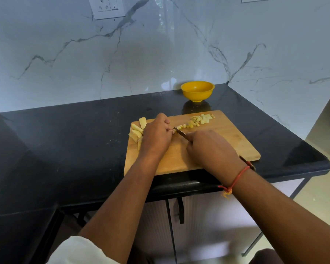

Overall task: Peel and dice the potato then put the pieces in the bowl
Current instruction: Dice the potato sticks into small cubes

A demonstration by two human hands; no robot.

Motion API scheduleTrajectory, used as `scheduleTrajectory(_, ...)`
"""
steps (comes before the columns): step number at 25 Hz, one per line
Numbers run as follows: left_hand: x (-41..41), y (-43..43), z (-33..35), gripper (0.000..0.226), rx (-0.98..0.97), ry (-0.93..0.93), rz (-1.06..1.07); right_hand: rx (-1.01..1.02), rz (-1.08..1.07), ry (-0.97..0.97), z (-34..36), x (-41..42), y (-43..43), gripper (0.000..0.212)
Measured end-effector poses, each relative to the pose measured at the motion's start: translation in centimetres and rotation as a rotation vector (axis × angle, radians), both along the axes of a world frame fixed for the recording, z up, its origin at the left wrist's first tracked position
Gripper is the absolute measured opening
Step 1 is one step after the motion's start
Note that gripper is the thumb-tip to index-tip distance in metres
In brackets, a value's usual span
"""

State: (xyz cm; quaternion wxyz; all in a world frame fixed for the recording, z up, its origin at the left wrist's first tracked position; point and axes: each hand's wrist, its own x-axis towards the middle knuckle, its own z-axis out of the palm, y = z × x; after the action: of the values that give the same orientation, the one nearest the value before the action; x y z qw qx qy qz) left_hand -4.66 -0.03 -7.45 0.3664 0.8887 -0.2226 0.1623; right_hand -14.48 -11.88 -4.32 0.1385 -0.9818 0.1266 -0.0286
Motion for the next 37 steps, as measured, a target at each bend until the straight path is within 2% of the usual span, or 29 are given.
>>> scheduleTrajectory(4,0.2,-0.1,0.0,0.02,0.005,0.014,0.005,-0.103,0.032,0.031,0.5,-2.1,-0.4,0.05)
scheduleTrajectory(12,0.1,-0.2,0.2,0.016,0.024,0.042,0.027,-0.086,0.019,-0.224,0.2,-2.4,-0.5,0.043)
scheduleTrajectory(23,0.6,-0.1,-0.3,0.013,0.007,0.001,0.024,0.007,0.018,-0.179,-0.1,-0.3,0.9,0.036)
scheduleTrajectory(29,0.7,-0.2,-0.3,0.013,0.026,-0.001,0.031,-0.059,-0.003,-0.053,0.0,1.3,1.2,0.032)
scheduleTrajectory(37,0.6,-0.5,-0.4,0.013,0.043,-0.005,0.054,-0.119,0.046,-0.003,0.5,-1.9,0.1,0.048)
